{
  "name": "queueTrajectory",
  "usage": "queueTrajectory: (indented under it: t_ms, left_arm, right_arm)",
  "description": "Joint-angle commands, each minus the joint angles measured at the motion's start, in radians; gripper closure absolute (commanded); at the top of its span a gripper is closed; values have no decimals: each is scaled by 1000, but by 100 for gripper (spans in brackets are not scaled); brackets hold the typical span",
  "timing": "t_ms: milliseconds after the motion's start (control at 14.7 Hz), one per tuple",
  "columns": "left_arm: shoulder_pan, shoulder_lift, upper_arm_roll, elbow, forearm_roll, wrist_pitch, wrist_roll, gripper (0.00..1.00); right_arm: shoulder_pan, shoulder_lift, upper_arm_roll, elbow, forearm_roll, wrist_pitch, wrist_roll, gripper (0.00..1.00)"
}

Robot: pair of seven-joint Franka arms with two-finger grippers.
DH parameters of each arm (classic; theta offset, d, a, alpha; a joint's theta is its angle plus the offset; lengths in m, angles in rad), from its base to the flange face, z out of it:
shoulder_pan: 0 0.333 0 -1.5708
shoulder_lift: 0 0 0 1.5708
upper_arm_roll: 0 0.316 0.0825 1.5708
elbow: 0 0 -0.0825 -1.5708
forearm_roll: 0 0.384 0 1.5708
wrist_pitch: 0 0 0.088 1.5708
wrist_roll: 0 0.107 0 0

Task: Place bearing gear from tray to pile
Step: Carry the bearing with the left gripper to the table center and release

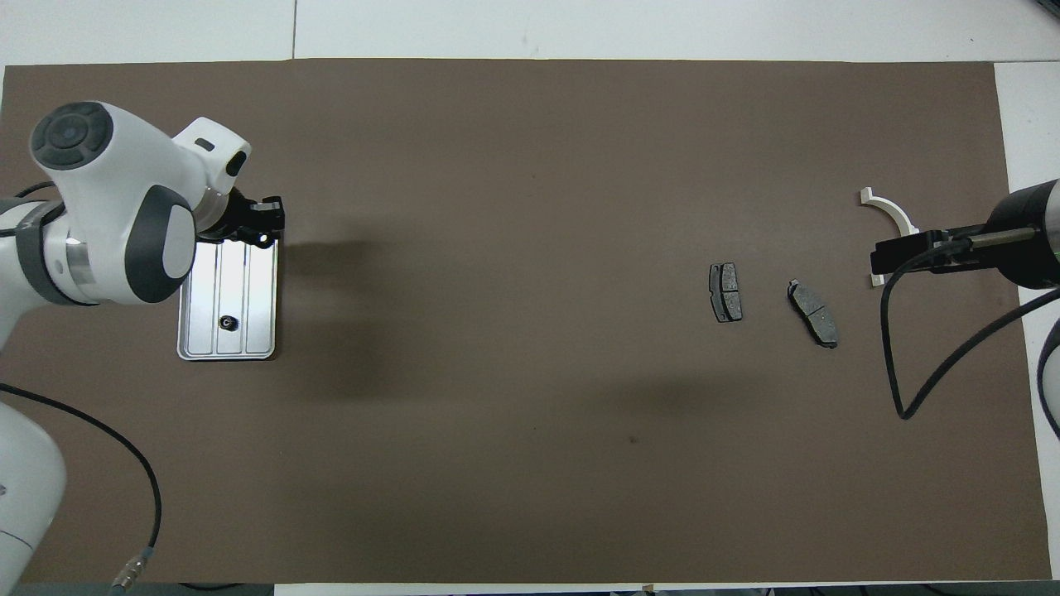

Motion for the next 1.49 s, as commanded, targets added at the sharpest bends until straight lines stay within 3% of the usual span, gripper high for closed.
queueTrajectory:
  t_ms: [0,272,611,815,1154,1222,1290,1426]
  left_arm:
    - [-149,39,18,73,-7,-35,-228,84]
    - [-325,68,22,97,-2,-15,-485,84]
    - [-428,151,22,143,-1,26,-630,84]
    - [-442,203,22,168,4,38,-662,83]
    - [-447,201,19,165,4,43,-702,79]
    - [-447,201,19,163,5,49,-715,56]
    - [-448,200,19,154,7,61,-718,1]
    - [-447,197,22,153,8,46,-716,0]
  right_arm:
    - [-3,-8,1,-3,28,10,1,0]
    - [-1,-8,3,-4,28,5,1,0]
    - [-1,-8,3,-4,28,8,0,0]
    - [-1,-8,3,-4,28,8,0,0]
    - [-3,-8,3,-4,28,5,1,0]
    - [-1,-8,3,-4,28,4,1,0]
    - [-1,-8,3,-4,28,4,1,0]
    - [-1,-9,3,-4,28,4,1,0]
